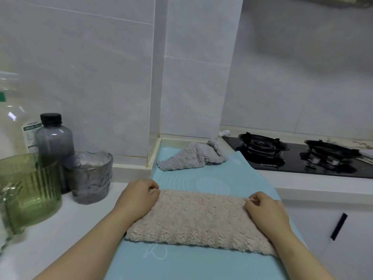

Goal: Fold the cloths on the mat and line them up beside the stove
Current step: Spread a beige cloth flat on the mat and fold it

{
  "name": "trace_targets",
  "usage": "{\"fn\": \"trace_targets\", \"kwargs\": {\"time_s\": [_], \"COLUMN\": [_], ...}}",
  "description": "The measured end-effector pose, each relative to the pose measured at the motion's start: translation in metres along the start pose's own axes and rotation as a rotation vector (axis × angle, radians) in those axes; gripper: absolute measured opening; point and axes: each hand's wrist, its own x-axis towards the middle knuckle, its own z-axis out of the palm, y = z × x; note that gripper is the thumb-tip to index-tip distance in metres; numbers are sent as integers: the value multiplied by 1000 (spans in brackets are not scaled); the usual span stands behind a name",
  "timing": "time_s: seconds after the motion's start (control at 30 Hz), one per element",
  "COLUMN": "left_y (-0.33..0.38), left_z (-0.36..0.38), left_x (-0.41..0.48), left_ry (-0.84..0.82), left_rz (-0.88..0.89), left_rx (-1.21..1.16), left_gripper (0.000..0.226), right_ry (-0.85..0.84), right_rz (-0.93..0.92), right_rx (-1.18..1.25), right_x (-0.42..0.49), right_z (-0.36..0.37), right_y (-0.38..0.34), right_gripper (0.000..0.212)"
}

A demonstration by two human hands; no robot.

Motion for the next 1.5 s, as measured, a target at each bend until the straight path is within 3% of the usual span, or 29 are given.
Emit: {"fn": "trace_targets", "kwargs": {"time_s": [0.07, 0.3, 0.43, 0.6, 0.73, 0.87, 1.0, 1.13, 1.2, 1.27, 1.33, 1.4, 1.43, 1.5], "left_y": [0, 3, -1, -2, -5, 0, 17, 32, 34, 32, 38, 54, 62, 75], "left_z": [0, -1, 1, 1, 1, -2, -10, -12, -12, -8, -3, -1, 1, 10], "left_x": [0, 6, 12, 13, 11, 5, -8, 0, 8, 11, 8, 0, -5, -17], "left_ry": [10, 67, 28, -18, -24, 105, 229, 159, 92, -37, -19, 67, 32, -204], "left_rz": [-2, 0, -11, -23, -45, 86, 148, 97, 3, -55, -5, 153, 228, 244], "left_rx": [4, -45, 25, 47, 85, 127, -39, -134, -84, 142, 300, 302, 275, 250], "left_gripper": [12, 12, 9, 16, 22, 15, 11, 4, 6, 26, 40, 42, 42, 47], "right_ry": [33, 93, 33, 50, 29, 50, 48, 107, 64, -51, -142, -192, -217, -268], "right_rz": [-2, 35, 15, 15, 29, -11, -71, -70, -15, 65, 110, 107, 104, 112], "right_rx": [46, 278, 101, -72, -155, -89, 102, 311, 322, 310, 239, 124, 75, 6], "right_x": [0, 13, 22, 18, 18, 15, 20, 35, 40, 39, 33, 24, 19, 10], "right_z": [1, -1, 7, 8, 9, 8, -4, -31, -35, -31, -26, -28, -32, -37], "right_y": [3, 7, 9, 5, 4, 4, 5, 0, 1, 4, 11, 13, 11, 7], "right_gripper": [5, 17, 6, 31, 20, 15, 8, 8, 28, 48, 58, 60, 59, 51]}}
